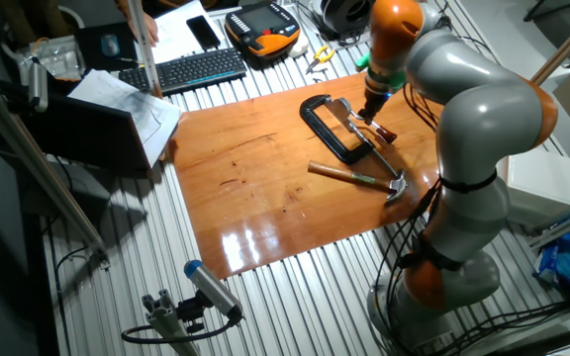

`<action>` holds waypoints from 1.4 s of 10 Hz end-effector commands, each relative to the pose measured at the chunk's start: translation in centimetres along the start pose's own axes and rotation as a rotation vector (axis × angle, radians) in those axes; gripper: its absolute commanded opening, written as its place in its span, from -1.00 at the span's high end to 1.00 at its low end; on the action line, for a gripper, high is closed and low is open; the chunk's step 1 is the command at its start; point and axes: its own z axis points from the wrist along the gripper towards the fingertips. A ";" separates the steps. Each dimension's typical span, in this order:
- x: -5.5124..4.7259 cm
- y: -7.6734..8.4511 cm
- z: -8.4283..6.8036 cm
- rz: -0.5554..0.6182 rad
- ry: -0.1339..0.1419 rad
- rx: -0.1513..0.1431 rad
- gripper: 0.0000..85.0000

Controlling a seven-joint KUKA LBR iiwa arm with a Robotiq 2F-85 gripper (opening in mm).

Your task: Pull up the lever

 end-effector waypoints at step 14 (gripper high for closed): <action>1.2 -3.6 -0.4 0.063 0.093 -0.002 1.00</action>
